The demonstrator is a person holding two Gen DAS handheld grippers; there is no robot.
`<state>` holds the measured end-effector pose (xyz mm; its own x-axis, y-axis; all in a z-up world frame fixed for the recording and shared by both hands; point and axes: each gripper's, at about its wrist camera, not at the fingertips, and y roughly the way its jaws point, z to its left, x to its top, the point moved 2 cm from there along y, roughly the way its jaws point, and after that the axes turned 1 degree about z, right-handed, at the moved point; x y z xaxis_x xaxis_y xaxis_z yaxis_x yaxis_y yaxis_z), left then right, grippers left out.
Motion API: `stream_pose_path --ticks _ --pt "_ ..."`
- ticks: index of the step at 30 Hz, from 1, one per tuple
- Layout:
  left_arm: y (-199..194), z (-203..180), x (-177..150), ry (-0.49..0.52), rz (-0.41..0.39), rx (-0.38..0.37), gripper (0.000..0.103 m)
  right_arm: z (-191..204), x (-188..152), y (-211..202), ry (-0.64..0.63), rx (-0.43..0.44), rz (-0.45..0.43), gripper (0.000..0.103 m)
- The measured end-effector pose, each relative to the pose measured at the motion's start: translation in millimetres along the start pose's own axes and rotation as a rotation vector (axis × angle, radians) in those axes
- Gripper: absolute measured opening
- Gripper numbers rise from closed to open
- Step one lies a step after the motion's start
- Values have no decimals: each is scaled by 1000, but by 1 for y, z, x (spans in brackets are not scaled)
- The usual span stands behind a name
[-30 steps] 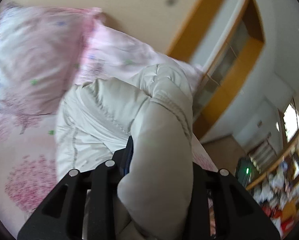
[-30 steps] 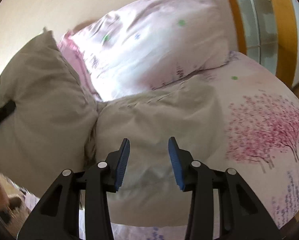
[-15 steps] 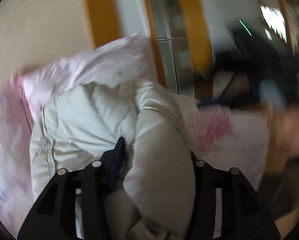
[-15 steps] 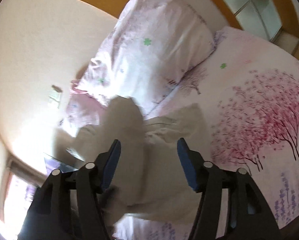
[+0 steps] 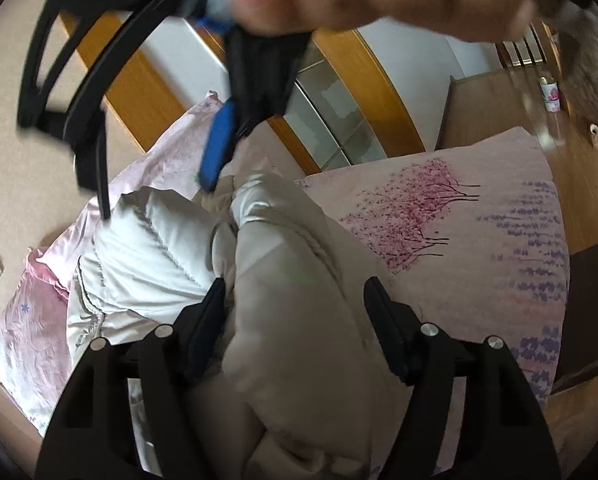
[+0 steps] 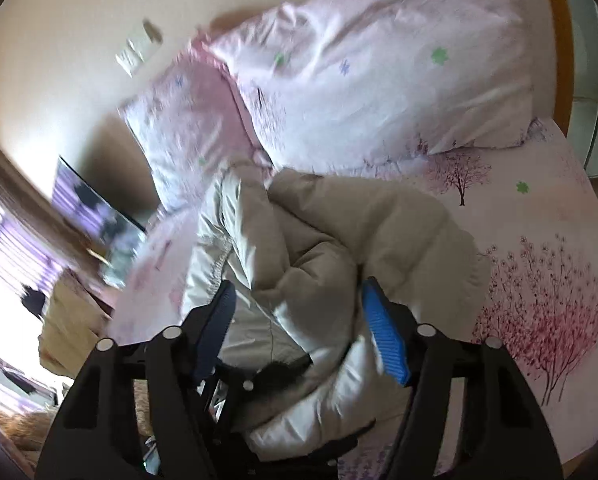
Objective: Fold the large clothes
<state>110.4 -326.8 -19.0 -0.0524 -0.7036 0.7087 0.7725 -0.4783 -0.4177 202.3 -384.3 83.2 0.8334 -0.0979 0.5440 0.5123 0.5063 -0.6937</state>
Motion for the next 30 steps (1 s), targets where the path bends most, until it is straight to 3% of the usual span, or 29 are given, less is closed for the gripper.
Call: stream_pose_path --ticks 3,5,7,14,18,21,23,27,30 --pt "-3 -1 -1 4 1 0 69 1 -1 17 -18 -54 57 43" --pt "-4 -1 -2 6 -4 3 69 1 -2 19 -21 -65 58 24" --pt "-11 -2 -3 17 -23 -2 69 -1 -2 15 -10 -85 34 18" --pt "-58 7 -2 18 -103 -74 72 -17 3 13 41 -131 -15 15" --pt "-87 31 -1 -37 -122 -134 73 -29 5 13 74 -170 -29 14" --pt "-100 69 -1 -163 -100 -199 73 -39 6 13 97 -194 -36 14" --pt "-99 104 -5 -299 -72 -261 76 -48 5 12 112 -217 -42 14" --pt "-78 168 -25 -513 4 -253 76 -65 5 15 141 -268 -42 14" --pt "-51 201 -42 -653 56 -287 76 -78 8 24 168 -289 -26 14"
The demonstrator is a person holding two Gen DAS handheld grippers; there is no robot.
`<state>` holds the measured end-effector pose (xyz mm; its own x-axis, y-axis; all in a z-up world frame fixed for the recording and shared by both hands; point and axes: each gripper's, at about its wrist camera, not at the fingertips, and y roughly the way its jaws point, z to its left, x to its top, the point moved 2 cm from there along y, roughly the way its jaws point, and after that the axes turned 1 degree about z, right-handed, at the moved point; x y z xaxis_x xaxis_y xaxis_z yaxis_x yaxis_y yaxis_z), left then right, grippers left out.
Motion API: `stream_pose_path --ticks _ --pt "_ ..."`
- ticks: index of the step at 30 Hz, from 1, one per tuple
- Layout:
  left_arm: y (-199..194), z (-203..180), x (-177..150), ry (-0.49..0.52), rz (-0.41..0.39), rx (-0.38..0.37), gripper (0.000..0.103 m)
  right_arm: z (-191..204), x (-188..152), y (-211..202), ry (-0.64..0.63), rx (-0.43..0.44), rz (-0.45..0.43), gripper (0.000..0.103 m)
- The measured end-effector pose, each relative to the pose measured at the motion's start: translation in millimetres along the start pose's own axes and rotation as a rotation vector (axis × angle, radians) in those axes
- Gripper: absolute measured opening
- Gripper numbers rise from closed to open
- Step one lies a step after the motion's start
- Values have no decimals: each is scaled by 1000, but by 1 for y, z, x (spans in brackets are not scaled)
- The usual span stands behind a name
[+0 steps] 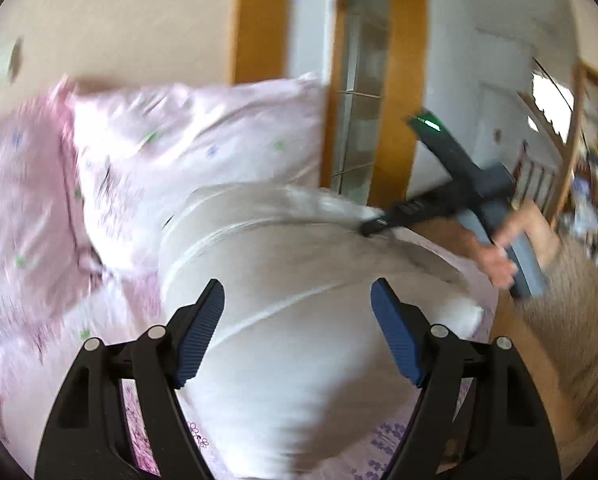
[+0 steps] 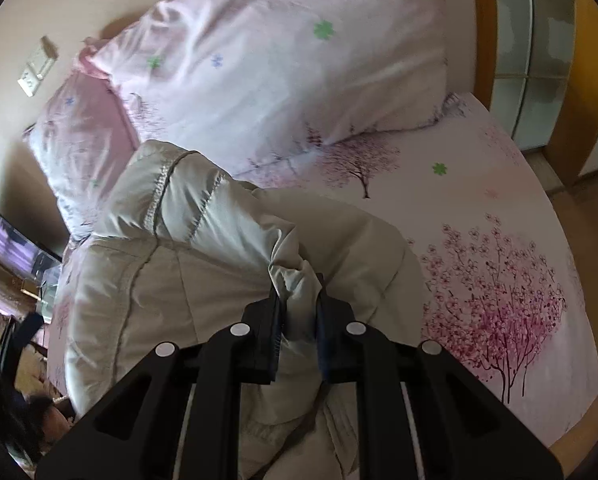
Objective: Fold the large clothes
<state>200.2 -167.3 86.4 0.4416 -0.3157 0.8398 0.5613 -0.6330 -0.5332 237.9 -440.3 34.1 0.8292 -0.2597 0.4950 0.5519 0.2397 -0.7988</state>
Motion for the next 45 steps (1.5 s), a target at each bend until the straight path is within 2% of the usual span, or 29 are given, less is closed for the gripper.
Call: stream_pose_path --ticks 6,9,11,14,16,19,22,25,27,29,33,45 --pt "39 36 -2 -180 88 -91 77 -16 3 35 47 -38 55 15" --pt "51 28 -6 -162 110 -86 83 -27 -1 44 103 -4 69 19" --pt "58 25 -8 -155 132 -86 87 -29 -6 46 113 -20 63 30" --pt "70 22 -14 -147 171 -88 89 -25 -12 28 102 -80 5 31" --pt "74 19 -18 -142 194 -85 89 -19 -18 3 100 -108 -70 31" --pt "80 18 -24 -133 216 -75 90 -3 -33 -34 75 -52 -158 31" --pt "81 16 -24 -129 222 -71 90 23 -55 -54 -12 -31 -193 31" --pt "83 14 -25 -122 231 -64 90 30 -67 -40 -40 -43 -127 31" --pt "85 11 -27 -111 238 -60 90 19 -68 -18 0 -67 -64 32" --pt "87 5 -29 -83 243 -49 91 2 -69 5 65 -14 -15 33" --pt "95 -5 -35 -45 238 -21 94 -10 -72 23 81 -4 -10 33" --pt "107 -12 -37 -41 224 4 96 -26 -70 49 139 48 -5 33"
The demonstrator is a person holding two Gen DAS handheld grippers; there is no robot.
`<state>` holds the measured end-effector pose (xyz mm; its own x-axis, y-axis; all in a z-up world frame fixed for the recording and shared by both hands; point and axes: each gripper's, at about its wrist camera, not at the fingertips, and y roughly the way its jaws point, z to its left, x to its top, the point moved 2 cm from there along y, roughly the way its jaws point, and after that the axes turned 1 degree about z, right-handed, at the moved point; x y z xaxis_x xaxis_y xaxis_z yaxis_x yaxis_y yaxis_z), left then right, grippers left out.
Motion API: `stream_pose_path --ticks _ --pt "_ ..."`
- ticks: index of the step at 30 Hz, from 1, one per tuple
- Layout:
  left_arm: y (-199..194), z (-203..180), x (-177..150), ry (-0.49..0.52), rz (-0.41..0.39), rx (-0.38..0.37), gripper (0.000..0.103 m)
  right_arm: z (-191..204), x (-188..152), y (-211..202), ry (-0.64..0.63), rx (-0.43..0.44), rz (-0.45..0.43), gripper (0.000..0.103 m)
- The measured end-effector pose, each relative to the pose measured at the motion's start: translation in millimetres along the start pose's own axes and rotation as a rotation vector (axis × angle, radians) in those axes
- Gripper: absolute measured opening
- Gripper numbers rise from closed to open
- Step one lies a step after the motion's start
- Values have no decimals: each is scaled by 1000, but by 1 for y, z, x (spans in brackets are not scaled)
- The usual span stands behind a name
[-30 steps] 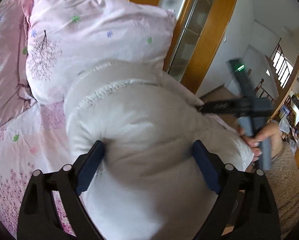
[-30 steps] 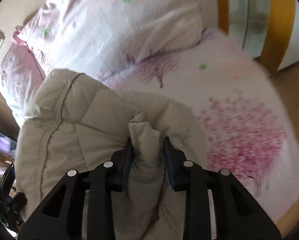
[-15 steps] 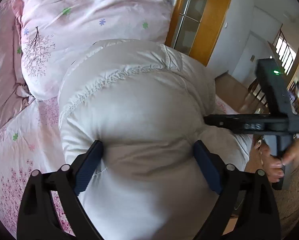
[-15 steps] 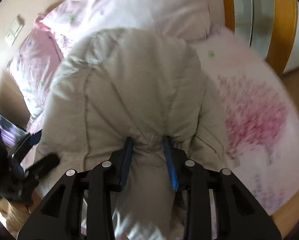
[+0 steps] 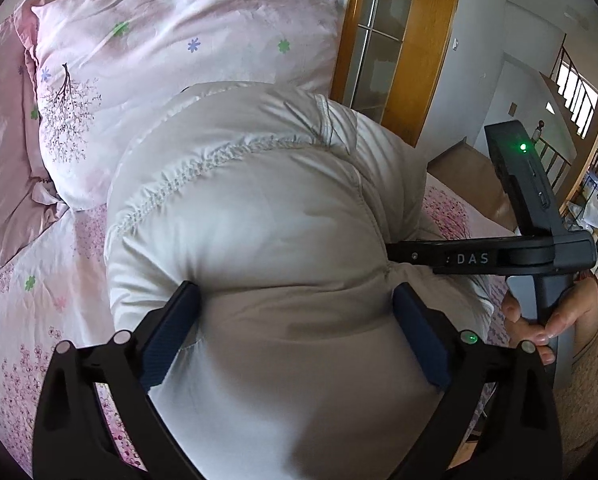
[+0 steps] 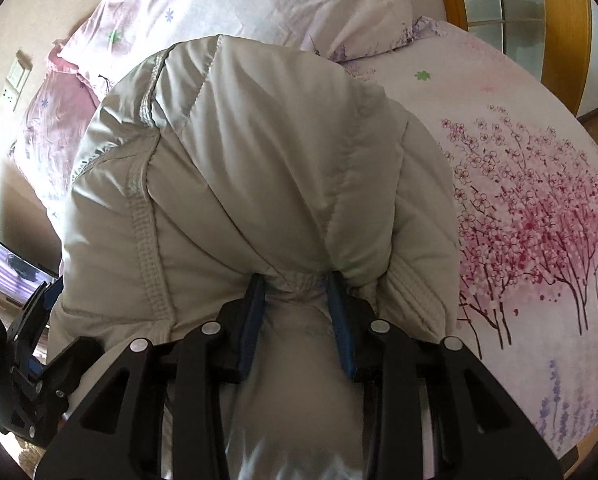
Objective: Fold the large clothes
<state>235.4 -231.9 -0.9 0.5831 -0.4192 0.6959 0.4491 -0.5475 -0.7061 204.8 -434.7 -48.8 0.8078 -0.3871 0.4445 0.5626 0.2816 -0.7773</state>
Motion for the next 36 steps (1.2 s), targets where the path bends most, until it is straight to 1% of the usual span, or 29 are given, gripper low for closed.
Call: stream_pose_path --ticks 5,8,10,11,13,14,16,18,20,22,24,27,30,32,33,35,36 --pt "3 2 -1 -7 -3 -8 96 -5 5 9 15 15 10 33" --pt "4 2 -2 -13 -7 -7 97 -8 7 15 20 9 12 33" --pt "0 1 -3 -4 -13 2 96 -4 7 12 14 -15 17 33" --pt "-4 0 -3 -2 -16 8 96 0 9 8 7 -41 22 36" --pt "-15 2 -2 -10 -29 -14 96 10 11 -1 -20 -89 26 38" --pt "-20 5 -1 -20 -32 -28 96 15 14 -8 -31 -95 13 41" --pt "-25 15 3 -64 -30 -76 96 19 24 -22 -19 -45 -30 42" --pt "-23 20 6 -91 -14 -101 96 20 36 -32 9 2 -70 46" --pt "-19 21 9 -96 2 -108 96 20 53 -33 19 -2 -96 47" --pt "-15 21 11 -97 16 -113 96 18 65 -19 28 -12 -58 47" --pt "-10 21 14 -100 26 -129 96 14 73 3 26 -58 4 47" --pt "-4 18 20 -98 28 -119 96 11 82 23 26 -102 57 47" --pt "-7 15 21 -93 12 -105 94 4 87 34 46 -104 87 47" --pt "-23 20 21 -119 -1 -150 89 2 87 34 48 -96 91 47" --pt "-34 27 20 -140 -14 -168 88 3 84 33 42 -95 89 47" --pt "-45 38 20 -158 -35 -146 88 5 78 23 25 -90 72 47" --pt "-45 42 20 -161 -29 -130 88 8 72 13 17 -89 61 47"
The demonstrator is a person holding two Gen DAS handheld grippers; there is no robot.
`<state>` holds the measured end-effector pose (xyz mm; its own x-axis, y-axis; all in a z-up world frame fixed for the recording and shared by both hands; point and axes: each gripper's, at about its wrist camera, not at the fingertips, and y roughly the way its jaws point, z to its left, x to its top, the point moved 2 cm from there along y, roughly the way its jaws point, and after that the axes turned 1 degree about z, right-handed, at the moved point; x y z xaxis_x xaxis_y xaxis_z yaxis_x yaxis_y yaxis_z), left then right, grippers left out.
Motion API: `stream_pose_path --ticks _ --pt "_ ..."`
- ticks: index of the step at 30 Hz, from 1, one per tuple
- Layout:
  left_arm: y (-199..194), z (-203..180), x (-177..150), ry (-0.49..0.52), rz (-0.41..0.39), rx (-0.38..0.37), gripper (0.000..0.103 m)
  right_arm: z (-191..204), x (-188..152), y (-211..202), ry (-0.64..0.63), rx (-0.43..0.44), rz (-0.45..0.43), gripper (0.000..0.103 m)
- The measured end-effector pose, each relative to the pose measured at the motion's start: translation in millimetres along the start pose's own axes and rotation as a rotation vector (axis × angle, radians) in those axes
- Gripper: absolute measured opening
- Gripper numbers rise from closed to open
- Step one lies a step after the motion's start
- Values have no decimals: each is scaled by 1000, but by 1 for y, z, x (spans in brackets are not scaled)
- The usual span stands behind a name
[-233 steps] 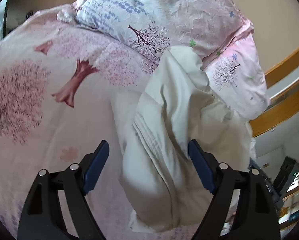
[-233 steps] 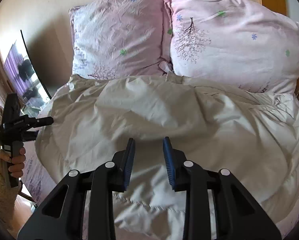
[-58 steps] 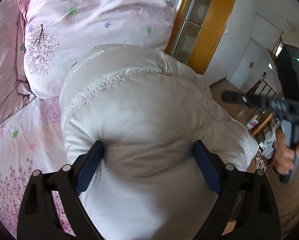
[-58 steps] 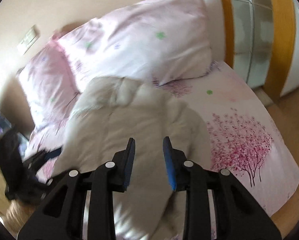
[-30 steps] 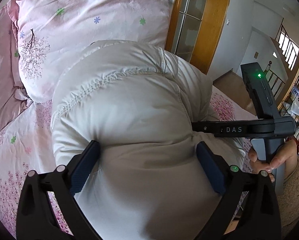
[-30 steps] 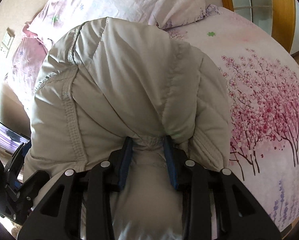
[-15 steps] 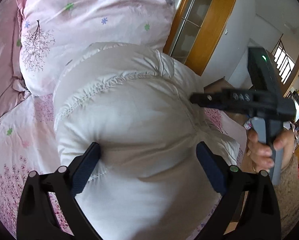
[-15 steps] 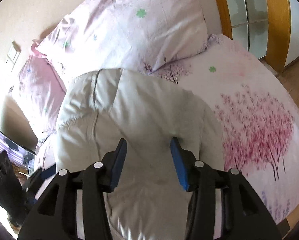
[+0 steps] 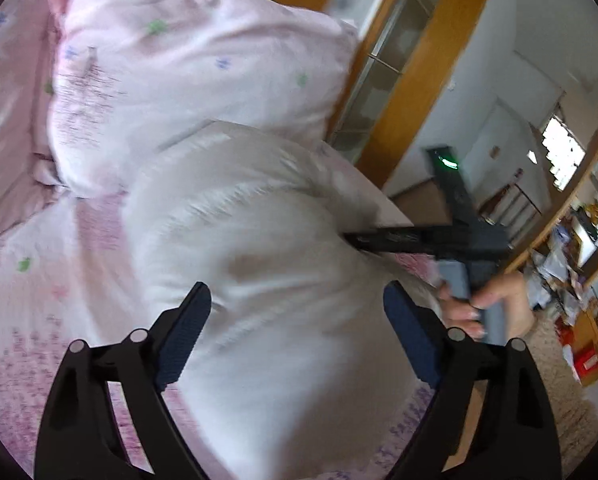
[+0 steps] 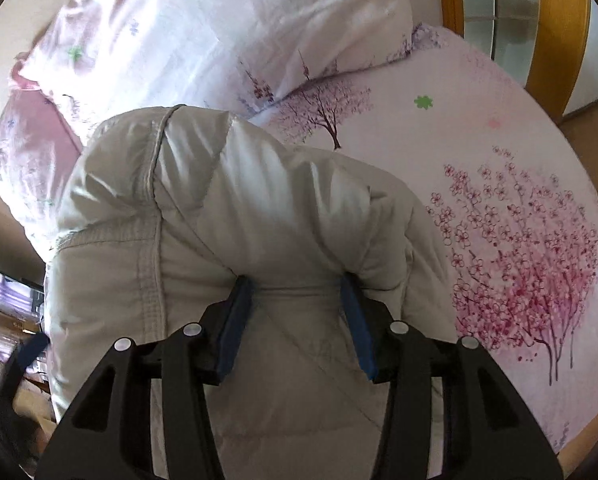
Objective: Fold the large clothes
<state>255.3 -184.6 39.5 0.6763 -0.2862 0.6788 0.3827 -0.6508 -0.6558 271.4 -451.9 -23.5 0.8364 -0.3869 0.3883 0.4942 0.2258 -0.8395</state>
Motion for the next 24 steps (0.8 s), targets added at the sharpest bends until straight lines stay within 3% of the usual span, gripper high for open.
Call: stream_pose_path --ticks 4,7,9,12,14,18,24 --pt "25 14 -9 -35 107 -23 87 7 -28 -39 -27 62 -54 49" --pt "29 9 -13 -6 98 -14 92 8 -60 -62 -63 59 -90 60" --pt "32 8 -13 0 107 -14 94 1 -78 -60 -50 32 -92 65" --pt "39 3 -15 13 119 -6 97 -12 -94 -30 22 79 -41 74" --pt "44 0 -18 38 117 20 101 -18 -96 -14 51 108 -53 81" --pt "45 -3 -22 91 93 55 100 -19 -95 -10 59 110 -67 82" --pt "-3 35 -15 -35 -4 -54 98 -25 -87 -58 72 131 -132 80"
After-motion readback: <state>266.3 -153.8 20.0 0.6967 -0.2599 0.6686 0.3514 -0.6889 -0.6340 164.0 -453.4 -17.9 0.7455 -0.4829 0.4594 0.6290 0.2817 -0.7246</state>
